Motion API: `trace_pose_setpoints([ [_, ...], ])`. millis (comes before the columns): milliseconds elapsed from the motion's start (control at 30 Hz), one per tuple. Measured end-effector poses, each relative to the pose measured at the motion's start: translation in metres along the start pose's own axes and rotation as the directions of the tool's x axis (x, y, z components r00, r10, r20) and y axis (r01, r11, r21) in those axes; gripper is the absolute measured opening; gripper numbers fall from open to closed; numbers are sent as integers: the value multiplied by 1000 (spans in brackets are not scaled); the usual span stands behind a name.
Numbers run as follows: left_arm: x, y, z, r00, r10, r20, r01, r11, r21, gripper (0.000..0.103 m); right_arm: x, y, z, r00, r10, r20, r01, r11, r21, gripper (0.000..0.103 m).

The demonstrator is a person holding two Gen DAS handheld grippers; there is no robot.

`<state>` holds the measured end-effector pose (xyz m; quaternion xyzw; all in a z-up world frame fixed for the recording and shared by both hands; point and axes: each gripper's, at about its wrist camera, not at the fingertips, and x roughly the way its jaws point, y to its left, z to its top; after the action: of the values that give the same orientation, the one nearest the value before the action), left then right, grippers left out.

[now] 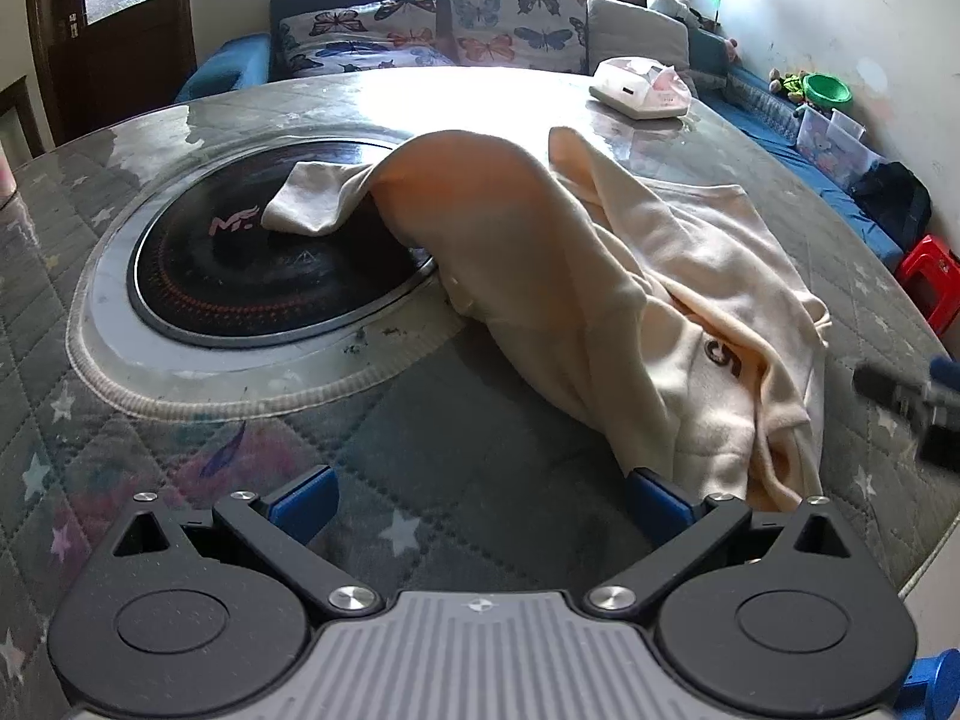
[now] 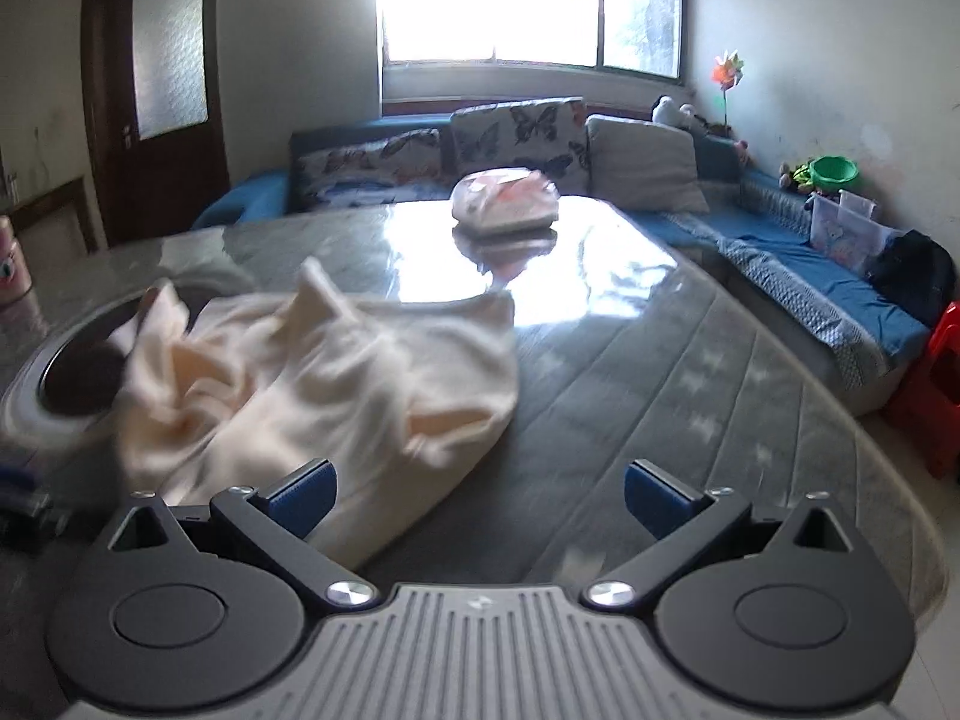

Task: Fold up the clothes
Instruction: 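Approach the crumpled cream sweatshirt with both open grippers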

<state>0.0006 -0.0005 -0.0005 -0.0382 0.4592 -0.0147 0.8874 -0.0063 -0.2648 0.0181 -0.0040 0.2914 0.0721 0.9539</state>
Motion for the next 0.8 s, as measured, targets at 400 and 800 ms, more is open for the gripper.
trace_pose_setpoints([
  [400, -14, 1, -25, 999, -55, 4, 55, 998, -23, 103, -24, 46, -14, 996, -94, 7, 94, 994, -63, 103],
  [800, -25, 0, -35, 997, -70, 12, 70, 997, -36, 103, -61, 52, -58, 998, -57, 14, 58, 996, -63, 103],
])
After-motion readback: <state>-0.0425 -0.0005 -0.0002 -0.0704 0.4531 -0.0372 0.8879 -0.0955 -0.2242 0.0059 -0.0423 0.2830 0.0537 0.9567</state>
